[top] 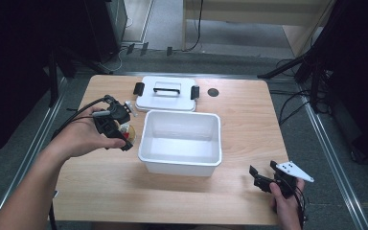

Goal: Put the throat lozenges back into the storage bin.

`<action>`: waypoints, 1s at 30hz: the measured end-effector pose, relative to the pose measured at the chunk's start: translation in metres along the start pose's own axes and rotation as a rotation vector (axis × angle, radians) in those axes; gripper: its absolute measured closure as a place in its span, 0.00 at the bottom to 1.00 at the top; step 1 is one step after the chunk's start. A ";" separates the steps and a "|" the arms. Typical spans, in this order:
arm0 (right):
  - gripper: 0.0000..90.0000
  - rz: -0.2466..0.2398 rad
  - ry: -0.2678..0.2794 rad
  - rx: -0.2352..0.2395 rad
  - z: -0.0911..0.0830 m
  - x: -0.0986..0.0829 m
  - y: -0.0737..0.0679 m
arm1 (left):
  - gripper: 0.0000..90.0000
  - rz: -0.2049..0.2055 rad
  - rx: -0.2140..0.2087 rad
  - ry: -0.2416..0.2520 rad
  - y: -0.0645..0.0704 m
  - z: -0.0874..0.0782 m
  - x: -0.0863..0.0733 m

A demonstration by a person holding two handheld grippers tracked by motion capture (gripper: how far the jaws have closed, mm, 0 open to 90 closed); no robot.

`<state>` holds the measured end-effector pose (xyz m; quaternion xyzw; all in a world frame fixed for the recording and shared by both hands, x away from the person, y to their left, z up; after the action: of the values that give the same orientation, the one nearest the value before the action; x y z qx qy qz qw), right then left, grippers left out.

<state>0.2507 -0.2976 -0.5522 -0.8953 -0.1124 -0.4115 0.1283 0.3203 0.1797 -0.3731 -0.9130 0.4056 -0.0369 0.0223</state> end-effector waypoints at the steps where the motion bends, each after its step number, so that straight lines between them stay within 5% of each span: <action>1: 0.15 0.002 -0.001 0.000 0.000 0.000 0.000 | 0.24 0.005 0.000 -0.001 0.001 -0.001 0.002; 22: 0.15 0.001 -0.001 0.003 0.000 0.000 0.000 | 0.24 0.114 -0.036 0.009 0.028 0.003 0.057; 30: 0.15 0.008 0.004 0.007 0.000 0.000 0.001 | 0.24 0.166 -0.034 0.003 0.040 0.018 0.076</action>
<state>0.2508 -0.2986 -0.5522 -0.8944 -0.1103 -0.4124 0.1334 0.3430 0.0967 -0.3899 -0.8765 0.4803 -0.0295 0.0093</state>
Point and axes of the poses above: each handheld gripper's, and its own axes: z roughly forward along the jaws, x roughly out of its top, y roughly to its right, the point moved 1 cm from there along z, roughly forward along the jaws, and after that the axes turned 9 degrees about -y, right-handed, at the moved point
